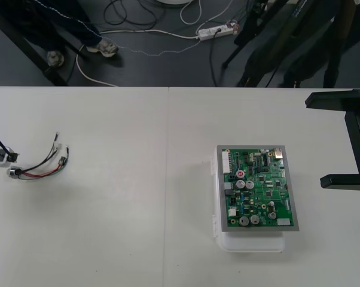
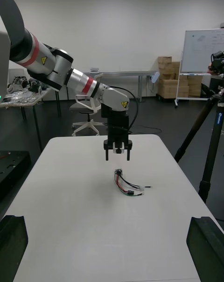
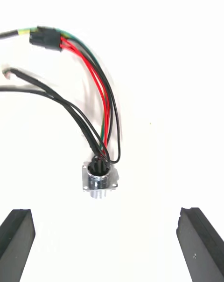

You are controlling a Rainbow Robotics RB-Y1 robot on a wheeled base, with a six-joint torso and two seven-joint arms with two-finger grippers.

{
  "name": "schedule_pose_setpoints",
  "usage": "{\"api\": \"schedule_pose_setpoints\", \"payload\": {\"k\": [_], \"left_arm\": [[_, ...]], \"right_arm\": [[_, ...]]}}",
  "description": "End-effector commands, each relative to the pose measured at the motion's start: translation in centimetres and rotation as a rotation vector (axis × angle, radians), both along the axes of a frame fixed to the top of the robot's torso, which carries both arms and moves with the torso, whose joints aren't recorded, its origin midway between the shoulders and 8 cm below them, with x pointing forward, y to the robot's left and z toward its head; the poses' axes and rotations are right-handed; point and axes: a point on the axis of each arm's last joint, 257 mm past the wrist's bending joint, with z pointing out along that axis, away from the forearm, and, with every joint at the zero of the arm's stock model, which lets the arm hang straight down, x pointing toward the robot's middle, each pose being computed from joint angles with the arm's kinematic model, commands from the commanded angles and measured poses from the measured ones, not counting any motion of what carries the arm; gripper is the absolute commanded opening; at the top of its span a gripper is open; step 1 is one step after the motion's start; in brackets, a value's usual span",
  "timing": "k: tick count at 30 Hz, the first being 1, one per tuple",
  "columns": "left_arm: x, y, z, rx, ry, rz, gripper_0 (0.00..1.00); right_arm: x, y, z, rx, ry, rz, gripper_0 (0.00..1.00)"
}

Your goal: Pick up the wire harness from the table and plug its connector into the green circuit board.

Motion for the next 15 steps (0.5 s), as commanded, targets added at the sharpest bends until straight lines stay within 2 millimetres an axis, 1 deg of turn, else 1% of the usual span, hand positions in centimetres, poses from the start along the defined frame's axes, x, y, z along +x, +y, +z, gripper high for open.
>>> {"api": "schedule_pose_setpoints", "payload": {"k": [1,9,13,15], "left_arm": [[2.3,-0.5,0.0,-0.007,-0.07,-0.06,0.9],[4.0,-0.3,-1.3,-0.021,-0.114,-0.025,0.9],[4.6,0.1,-2.1,-0.024,-0.138,0.006,0.9],[4.9,0.4,-2.1,-0.024,-0.147,0.019,0.9]], "right_arm": [[-0.5,0.1,0.0,-0.009,-0.04,-0.002,1.0],[-0.4,0.0,-0.1,-0.007,-0.032,-0.004,1.0],[-0.4,0.0,-0.1,-0.007,-0.032,-0.004,1.0],[-0.4,0.0,-0.1,-0.007,-0.032,-0.004,1.0]]}}
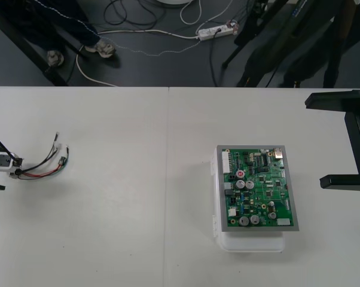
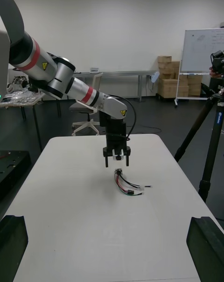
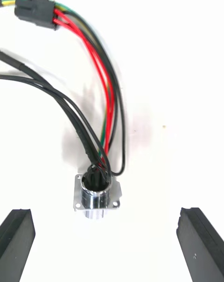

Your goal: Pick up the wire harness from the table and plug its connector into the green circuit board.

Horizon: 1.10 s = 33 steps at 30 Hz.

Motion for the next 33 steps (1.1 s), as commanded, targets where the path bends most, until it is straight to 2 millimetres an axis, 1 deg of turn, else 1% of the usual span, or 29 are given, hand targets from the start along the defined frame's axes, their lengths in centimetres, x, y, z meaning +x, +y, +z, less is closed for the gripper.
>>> {"api": "schedule_pose_setpoints", "payload": {"k": [1,6,12,16,22,27,33], "left_arm": [[3.8,-0.3,1.4,0.01,-0.113,0.001,0.89],[4.1,0.4,1.3,0.024,-0.127,0.02,0.89],[3.7,0.9,0.2,0.024,-0.11,0.047,0.9],[3.6,1.2,-0.2,0.04,-0.106,0.046,0.89],[3.3,0.8,-0.8,0.037,-0.094,0.041,0.9],[4.1,0.1,-1.2,0.037,-0.117,0.041,0.9],[4.3,-0.2,-1.6,0.038,-0.123,0.047,0.9]], "right_arm": [[-0.4,0.0,0.0,-0.007,-0.033,-0.002,1.0],[-0.4,0.0,0.0,-0.007,-0.033,-0.002,1.0],[-0.4,0.0,0.0,-0.007,-0.033,-0.002,1.0],[-0.4,0.0,0.0,-0.007,-0.033,-0.002,1.0],[-0.4,0.0,0.0,-0.007,-0.033,-0.002,1.0],[-0.4,0.0,0.0,-0.007,-0.033,-0.002,1.0],[-0.4,0.0,0.0,-0.007,-0.033,-0.002,1.0]]}}
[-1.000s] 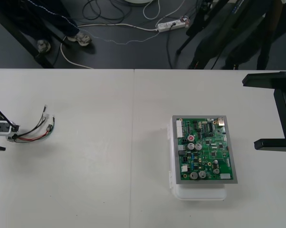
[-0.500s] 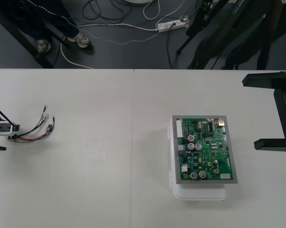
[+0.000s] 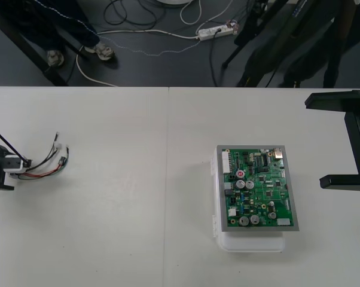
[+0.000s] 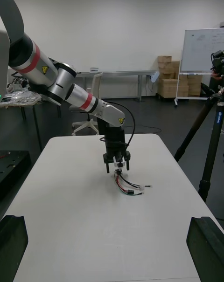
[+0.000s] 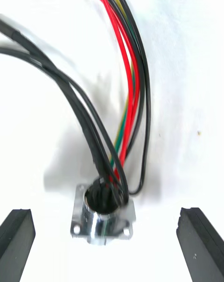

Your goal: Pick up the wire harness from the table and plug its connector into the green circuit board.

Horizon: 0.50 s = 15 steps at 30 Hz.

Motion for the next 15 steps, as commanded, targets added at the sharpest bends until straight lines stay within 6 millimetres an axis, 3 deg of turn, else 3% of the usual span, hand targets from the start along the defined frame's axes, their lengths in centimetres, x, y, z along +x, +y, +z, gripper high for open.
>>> {"api": "schedule_pose_setpoints", "payload": {"k": [1,15], "left_arm": [[2.71,-0.86,1.14,0.031,-0.068,-0.034,0.89],[3.16,-1.21,0.24,0.048,-0.087,-0.03,0.9]], "right_arm": [[-0.47,0.04,0.03,-0.006,-0.034,-0.001,1.0],[-0.47,0.04,0.03,-0.006,-0.034,-0.001,1.0]]}}
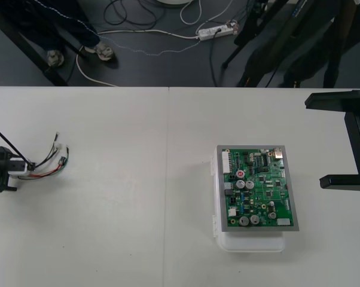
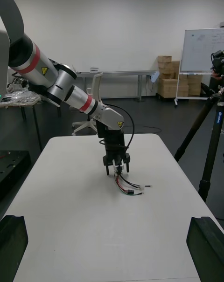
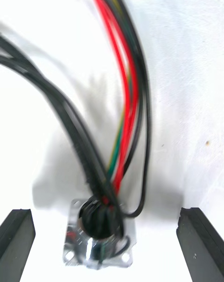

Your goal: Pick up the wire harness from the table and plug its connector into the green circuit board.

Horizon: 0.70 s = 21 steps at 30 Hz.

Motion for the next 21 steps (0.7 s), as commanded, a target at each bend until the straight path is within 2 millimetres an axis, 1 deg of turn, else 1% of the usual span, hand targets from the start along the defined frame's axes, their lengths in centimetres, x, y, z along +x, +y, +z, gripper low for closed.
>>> {"api": "schedule_pose_setpoints", "payload": {"k": [1,5,6,7,8,10,21], "left_arm": [[2.9,-1.2,1.3,0.012,-0.074,-0.017,0.9],[3.2,-1.7,1.3,0.006,-0.076,-0.021,0.88],[3.2,-1.8,1.3,0.007,-0.076,-0.022,0.82],[3.3,-1.7,1.4,0.009,-0.078,-0.022,0.56],[3.4,-1.8,1.4,0.009,-0.077,-0.024,0.27],[3.4,-1.9,1.4,0.008,-0.078,-0.024,0.0],[4.0,-2.7,1.8,0.008,-0.088,-0.039,0.0]], "right_arm": [[-0.5,0.0,0.0,-0.006,-0.034,-0.001,1.0],[-0.5,0.0,0.0,-0.006,-0.034,-0.001,1.0],[-0.5,0.0,0.0,-0.006,-0.034,-0.001,1.0],[-0.5,0.0,0.0,-0.006,-0.034,-0.001,1.0],[-0.5,0.0,0.0,-0.006,-0.034,-0.001,1.0],[-0.5,0.0,0.0,-0.006,-0.034,-0.001,1.0],[-0.5,0.0,0.0,-0.006,-0.034,-0.001,1.0]]}}
